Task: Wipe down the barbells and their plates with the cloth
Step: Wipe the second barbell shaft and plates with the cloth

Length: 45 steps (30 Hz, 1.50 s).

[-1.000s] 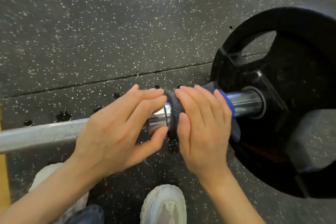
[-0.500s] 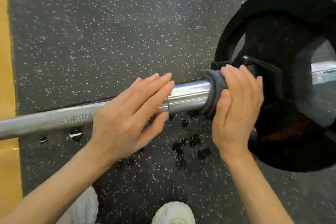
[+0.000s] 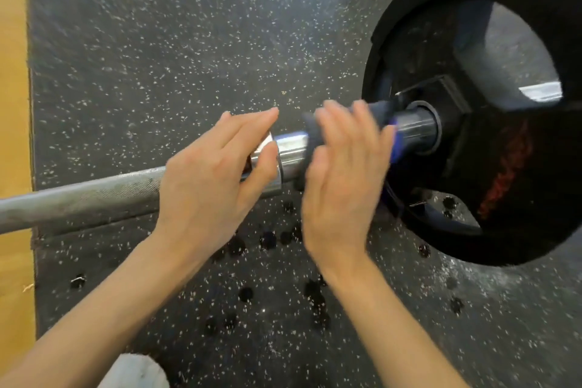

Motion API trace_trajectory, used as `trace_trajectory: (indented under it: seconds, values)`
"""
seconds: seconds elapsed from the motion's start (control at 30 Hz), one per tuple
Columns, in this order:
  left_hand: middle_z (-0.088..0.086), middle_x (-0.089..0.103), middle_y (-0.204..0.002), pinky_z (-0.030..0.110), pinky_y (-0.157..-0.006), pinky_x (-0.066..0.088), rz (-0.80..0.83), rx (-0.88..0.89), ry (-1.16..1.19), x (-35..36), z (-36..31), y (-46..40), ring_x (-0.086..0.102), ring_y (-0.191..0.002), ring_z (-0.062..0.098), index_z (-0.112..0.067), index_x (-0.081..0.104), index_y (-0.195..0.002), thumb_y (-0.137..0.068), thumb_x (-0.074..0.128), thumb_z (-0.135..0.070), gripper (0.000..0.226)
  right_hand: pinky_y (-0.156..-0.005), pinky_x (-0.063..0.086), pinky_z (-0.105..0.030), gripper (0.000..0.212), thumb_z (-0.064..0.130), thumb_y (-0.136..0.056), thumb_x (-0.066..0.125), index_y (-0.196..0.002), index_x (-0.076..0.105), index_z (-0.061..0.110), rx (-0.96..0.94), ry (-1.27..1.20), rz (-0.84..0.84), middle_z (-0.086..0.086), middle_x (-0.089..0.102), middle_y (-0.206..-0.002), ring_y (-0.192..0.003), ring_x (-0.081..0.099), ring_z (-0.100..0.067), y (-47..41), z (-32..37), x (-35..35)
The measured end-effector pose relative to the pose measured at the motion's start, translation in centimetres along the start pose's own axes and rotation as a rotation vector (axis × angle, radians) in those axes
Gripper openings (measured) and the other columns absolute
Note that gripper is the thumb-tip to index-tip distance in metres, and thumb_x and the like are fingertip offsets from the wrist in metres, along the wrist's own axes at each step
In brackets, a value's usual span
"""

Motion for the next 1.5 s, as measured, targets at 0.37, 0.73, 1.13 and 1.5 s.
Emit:
trace_trajectory:
  seconds: [0.37,0.73,1.13,1.5]
  values:
    - [0.006,0.057,-0.14,0.042,-0.12,0.034,-0.066,0.207,0.017,0.0,0.3,-0.8,0.057,-0.127,0.02,-0.001,0.059,-0.136,-0.106,0.042,-0.014,0.036,-0.126,0.004,-0.041,0.044,0.015,-0.104,0.03,-0.14,0.051,0.002,0.072,-0.056,-0.127,-0.013,0.051,-0.148,-0.147,0.031,-0.03,-1.9,-1.7,0.7]
    - [-0.005,0.057,-0.13,0.023,-0.115,0.037,-0.117,0.091,0.023,-0.3,1.3,-2.3,0.062,-0.111,0.01,-0.005,0.065,-0.131,-0.106,0.043,-0.019,0.036,-0.126,0.002,-0.044,0.049,0.01,-0.104,0.033,-0.152,0.029,-0.002,0.057,-0.083,-0.086,-0.02,0.028,-0.161,-0.154,0.007,-0.027,-0.5,-3.2,1.3]
    - [-0.01,0.071,-0.112,0.009,-0.074,0.042,-0.058,-0.131,0.119,-0.5,4.6,-6.7,0.061,-0.086,0.001,-0.017,0.07,-0.126,-0.109,0.039,-0.029,0.038,-0.126,0.003,-0.046,0.049,-0.005,-0.103,0.039,-0.151,0.034,0.001,-0.164,-0.14,0.06,-0.016,0.031,-0.16,-0.154,0.012,-0.029,-3.6,-0.5,4.2]
    - [-0.003,0.075,-0.089,0.038,-0.068,0.052,-0.075,-0.291,0.143,-0.3,7.2,-9.1,0.065,-0.073,0.016,-0.02,0.075,-0.114,-0.106,0.032,-0.029,0.044,-0.126,0.01,-0.039,0.037,0.008,-0.106,0.039,-0.136,0.057,-0.002,-0.384,-0.04,0.094,-0.016,0.058,-0.141,-0.14,0.045,-0.032,-8.0,2.6,6.1]
Point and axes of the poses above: each hand's wrist, its own y-axis away from the middle knuckle, its own x-axis out of the palm, z = x × y, the point moved 9 cm from there along -y, towards the middle knuckle
